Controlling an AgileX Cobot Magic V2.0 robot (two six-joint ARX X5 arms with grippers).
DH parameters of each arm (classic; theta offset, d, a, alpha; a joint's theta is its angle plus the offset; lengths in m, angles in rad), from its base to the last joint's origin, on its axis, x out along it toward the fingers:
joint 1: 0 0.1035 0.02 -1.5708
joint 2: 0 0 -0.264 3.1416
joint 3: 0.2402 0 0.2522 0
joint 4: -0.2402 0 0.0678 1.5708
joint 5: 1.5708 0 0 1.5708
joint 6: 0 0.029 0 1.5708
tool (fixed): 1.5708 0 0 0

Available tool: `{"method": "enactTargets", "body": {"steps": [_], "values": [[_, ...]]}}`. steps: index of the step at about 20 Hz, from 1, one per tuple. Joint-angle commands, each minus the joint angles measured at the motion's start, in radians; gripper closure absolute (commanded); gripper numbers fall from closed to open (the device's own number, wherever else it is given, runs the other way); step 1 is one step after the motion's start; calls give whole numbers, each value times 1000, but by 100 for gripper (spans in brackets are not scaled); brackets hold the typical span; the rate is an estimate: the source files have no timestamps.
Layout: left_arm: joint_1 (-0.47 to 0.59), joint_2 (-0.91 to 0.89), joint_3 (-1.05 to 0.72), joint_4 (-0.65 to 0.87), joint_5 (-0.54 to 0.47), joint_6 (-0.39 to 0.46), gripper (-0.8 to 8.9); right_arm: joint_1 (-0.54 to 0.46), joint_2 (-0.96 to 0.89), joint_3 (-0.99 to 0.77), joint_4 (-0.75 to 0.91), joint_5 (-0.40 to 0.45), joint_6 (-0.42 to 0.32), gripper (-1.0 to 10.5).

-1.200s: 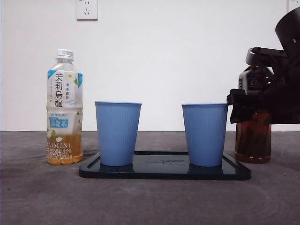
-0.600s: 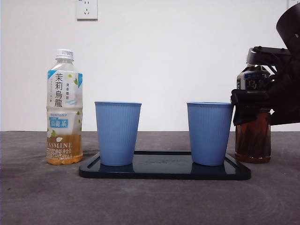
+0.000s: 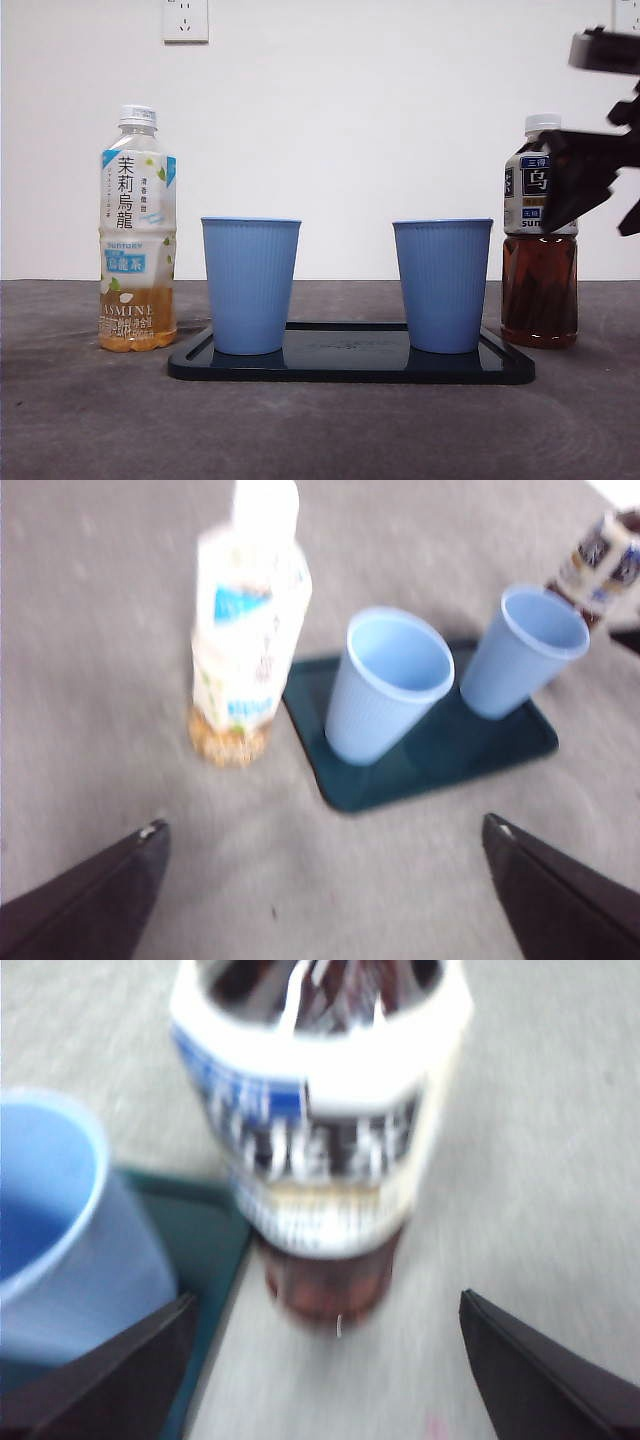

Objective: Pour the drink into the cup

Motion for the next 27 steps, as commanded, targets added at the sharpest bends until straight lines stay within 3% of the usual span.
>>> {"method": "enactTargets", "body": {"steps": [1,6,12,14,16,27], "values": [[-2,13,-1,54,-3,13,277,24,-77,5,-98,-2,21,527],[-2,51,-166,262,-3,-18,241,122,-300,5,-251,-5,98,527],[-47,181,-339,633,-7,-84,241,265,-510,5,-377,0,172,527],[-69,261,-361,702,-58,-83,241,296,-560,5,-396,0,177,527],[-89,357,-365,783,-111,-83,241,314,-593,5,-401,0,177,527],[-118,803,-365,1246,-166,-83,247,319,-651,5,-417,-1,174,527]]}}
